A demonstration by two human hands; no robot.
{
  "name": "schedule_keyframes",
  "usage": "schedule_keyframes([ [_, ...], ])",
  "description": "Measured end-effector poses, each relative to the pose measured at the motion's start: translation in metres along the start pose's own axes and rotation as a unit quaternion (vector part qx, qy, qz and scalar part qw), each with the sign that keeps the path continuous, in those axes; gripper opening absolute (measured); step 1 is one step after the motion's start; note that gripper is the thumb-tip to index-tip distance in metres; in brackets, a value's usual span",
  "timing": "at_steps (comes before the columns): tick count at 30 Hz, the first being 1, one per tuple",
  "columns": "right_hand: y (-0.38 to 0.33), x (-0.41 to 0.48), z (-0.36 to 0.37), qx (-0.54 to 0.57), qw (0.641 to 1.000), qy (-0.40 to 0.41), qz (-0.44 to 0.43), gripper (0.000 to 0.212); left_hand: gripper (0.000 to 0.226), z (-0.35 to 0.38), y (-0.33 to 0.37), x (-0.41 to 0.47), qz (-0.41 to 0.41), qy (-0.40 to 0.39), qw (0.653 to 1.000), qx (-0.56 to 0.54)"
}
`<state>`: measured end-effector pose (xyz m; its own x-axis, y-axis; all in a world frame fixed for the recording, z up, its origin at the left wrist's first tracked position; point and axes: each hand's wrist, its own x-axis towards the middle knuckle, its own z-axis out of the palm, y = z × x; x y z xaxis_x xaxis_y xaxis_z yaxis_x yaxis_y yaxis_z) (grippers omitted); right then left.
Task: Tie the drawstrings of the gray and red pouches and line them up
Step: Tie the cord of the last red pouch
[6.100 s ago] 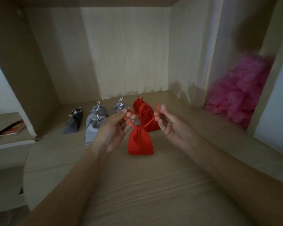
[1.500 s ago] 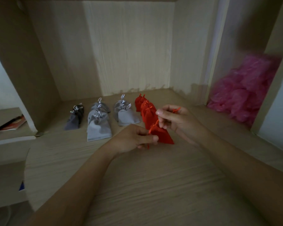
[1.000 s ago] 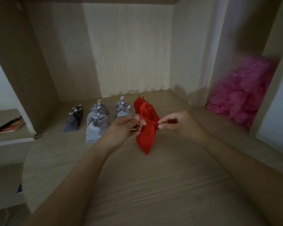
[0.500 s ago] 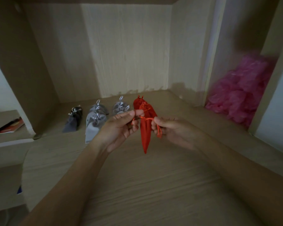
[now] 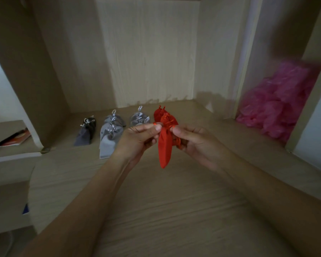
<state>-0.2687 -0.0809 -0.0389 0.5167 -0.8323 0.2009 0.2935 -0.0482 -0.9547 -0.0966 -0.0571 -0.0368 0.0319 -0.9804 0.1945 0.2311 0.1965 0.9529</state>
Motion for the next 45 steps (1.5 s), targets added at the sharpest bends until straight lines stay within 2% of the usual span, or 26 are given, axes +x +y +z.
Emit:
schedule_keyframes([
  [3, -0.001, -0.003, 0.003, -0.038, 0.999, 0.005, 0.002, 0.008, 0.013, -0.003, 0.001, 0.001, -0.008, -0.011, 1.0, 0.006],
  [8, 0.001, -0.001, 0.0, -0.03, 0.999, 0.006, 0.014, 0.01, 0.014, -0.002, 0.003, 0.001, -0.017, -0.018, 0.999, -0.019],
  [12, 0.0, -0.001, 0.0, 0.012, 1.0, -0.01, 0.026, 0.017, 0.016, -0.001, 0.002, 0.002, -0.008, -0.003, 1.0, 0.014],
  [17, 0.0, 0.0, 0.002, 0.051, 0.998, -0.026, 0.028, 0.017, 0.017, -0.001, 0.003, 0.0, -0.022, -0.045, 0.999, 0.021],
  [24, 0.0, -0.002, 0.003, -0.009, 1.0, 0.003, 0.01, 0.008, 0.024, 0.003, -0.001, -0.003, -0.007, -0.047, 0.997, 0.061],
  [28, 0.0, -0.001, 0.0, -0.019, 1.0, 0.004, -0.011, 0.014, 0.023, 0.001, 0.0, -0.002, -0.008, -0.046, 0.996, 0.079],
  [33, 0.0, 0.0, -0.003, 0.007, 1.0, 0.002, -0.025, 0.019, 0.023, 0.003, 0.002, -0.002, 0.036, -0.005, 0.996, 0.081],
  [38, 0.001, 0.001, -0.002, 0.006, 0.999, 0.03, -0.034, 0.025, 0.015, 0.008, 0.001, -0.003, 0.116, 0.018, 0.984, 0.136],
  [42, 0.001, 0.001, 0.0, 0.002, 0.998, 0.042, -0.043, 0.041, 0.015, 0.009, -0.001, -0.003, 0.14, 0.032, 0.98, 0.141],
  [45, 0.001, -0.001, 0.002, -0.003, 0.998, 0.044, -0.051, 0.034, 0.012, 0.008, -0.002, -0.003, 0.144, 0.037, 0.978, 0.149],
])
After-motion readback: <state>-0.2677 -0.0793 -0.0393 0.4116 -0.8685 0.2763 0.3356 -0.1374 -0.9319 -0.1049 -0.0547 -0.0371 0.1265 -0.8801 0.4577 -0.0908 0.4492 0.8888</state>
